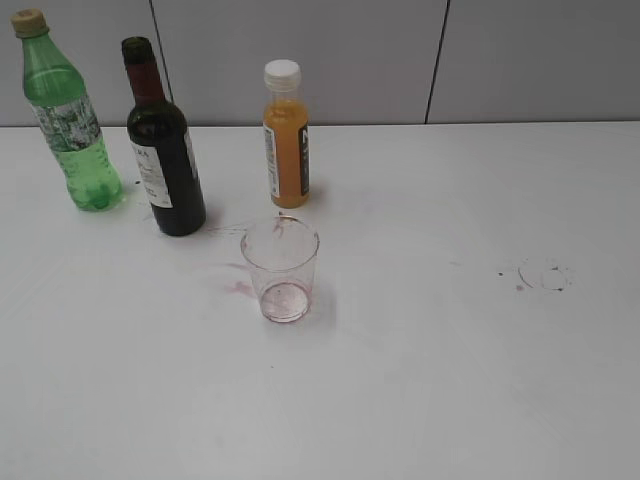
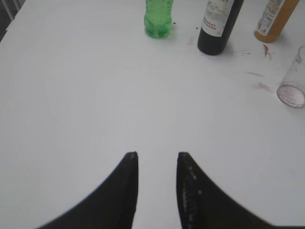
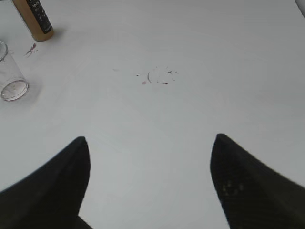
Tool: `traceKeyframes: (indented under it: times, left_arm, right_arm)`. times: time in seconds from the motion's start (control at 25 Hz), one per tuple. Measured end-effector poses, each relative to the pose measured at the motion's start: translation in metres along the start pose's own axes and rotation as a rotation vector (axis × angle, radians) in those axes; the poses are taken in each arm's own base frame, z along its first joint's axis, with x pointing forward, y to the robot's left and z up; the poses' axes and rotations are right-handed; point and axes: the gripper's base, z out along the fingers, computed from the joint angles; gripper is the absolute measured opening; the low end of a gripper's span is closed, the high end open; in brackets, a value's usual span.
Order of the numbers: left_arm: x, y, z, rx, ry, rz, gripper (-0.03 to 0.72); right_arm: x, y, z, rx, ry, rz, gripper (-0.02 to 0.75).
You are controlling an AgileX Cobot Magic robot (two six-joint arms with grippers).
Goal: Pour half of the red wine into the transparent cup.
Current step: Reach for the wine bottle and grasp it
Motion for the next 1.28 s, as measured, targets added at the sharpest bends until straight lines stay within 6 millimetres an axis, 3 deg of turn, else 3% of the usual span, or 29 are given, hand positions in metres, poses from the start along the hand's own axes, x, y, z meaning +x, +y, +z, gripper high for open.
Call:
traceKeyframes:
  times: [1.28]
  left_arm:
    - [0.0000,0.0000,0.0000,0.000,0.000,0.000,0.209]
  right_arm:
    - [0.0000,0.0001,0.0000,0.000,0.000,0.000,0.590]
